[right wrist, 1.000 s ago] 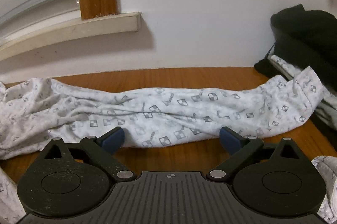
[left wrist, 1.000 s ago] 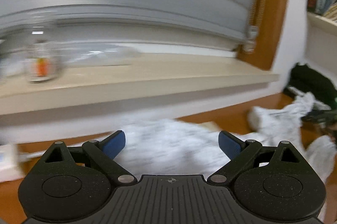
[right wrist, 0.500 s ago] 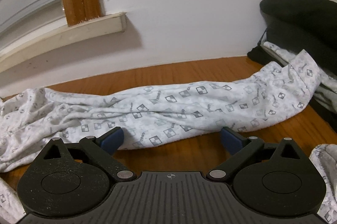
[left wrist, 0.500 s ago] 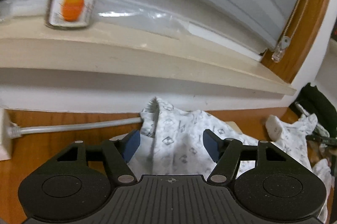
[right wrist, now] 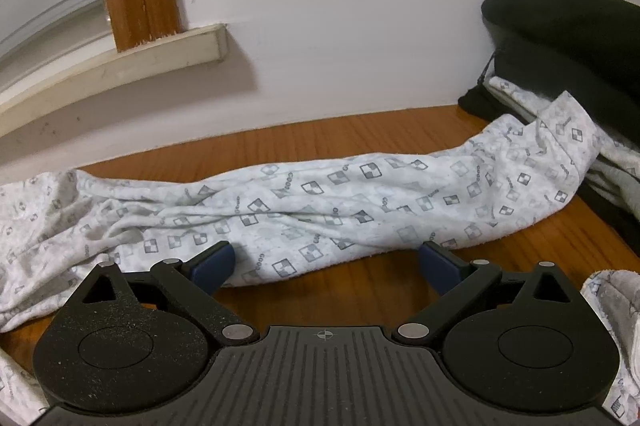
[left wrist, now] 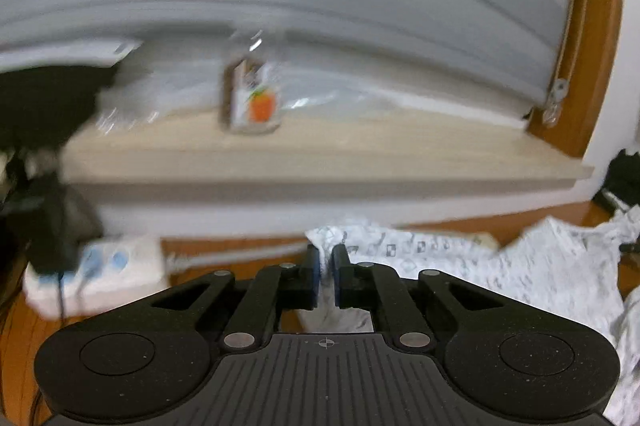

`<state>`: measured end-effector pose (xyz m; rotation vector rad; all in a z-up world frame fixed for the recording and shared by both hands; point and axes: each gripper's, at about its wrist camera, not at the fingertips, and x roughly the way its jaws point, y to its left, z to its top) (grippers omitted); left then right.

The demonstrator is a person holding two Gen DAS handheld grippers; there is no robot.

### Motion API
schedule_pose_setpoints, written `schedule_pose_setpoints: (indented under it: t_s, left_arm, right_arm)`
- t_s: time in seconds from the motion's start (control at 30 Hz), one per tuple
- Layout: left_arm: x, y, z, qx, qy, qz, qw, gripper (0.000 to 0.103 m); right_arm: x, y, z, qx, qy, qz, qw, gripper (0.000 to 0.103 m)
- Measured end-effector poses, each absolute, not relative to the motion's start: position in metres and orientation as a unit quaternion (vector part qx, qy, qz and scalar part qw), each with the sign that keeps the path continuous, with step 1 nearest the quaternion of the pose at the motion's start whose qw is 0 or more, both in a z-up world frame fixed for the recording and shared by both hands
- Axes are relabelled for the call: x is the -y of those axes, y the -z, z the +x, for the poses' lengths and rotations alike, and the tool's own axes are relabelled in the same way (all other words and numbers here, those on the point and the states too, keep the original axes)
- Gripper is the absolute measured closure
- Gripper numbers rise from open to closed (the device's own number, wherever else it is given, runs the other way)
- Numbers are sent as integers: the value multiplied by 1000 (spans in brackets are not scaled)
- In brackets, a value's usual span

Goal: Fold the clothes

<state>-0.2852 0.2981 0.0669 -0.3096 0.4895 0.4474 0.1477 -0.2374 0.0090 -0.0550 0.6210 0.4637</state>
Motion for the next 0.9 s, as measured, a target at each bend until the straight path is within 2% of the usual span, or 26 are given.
schedule_pose_setpoints:
  t_s: [0.03,0.1,0.3,0.5,0.7,0.77,0.83,0.87,0.9]
  left_arm:
    - [-300,-62,-290,-244,-217,-158,932,89]
    - [-300,-57,-297,-248,-219,-162,930,73]
    - [-278,-63,-290,-233,-198,-148,940,45]
    - [-233,-71,-235,-231,-130,-128,956,34]
    - [-169,-76,-165,-240,-53,-101,964,34]
    - [-145,-78,-140,-246,-34,-81,965,38]
    - [-118,-80,-119,-251,-8,-62,966,55]
    - [-106,-79,-110,-256,7,-53,965,71]
    - [-92,-78,-100,-260,19,-43,964,77]
  right_arm:
    - [237,-9,148,-303,-225,-28,926,5]
    - [237,-9,147,-303,-224,-29,926,5]
    - [235,-9,147,-302,-219,-38,927,5]
    - [236,-9,147,-304,-222,-33,926,5]
    - [237,-10,148,-306,-225,-27,925,5]
    - [239,-10,148,-306,-227,-21,925,5]
    - [241,-10,148,-305,-228,-15,924,5]
    - [242,-10,148,-305,-228,-12,925,5]
    - [243,-10,148,-304,-229,-9,925,5]
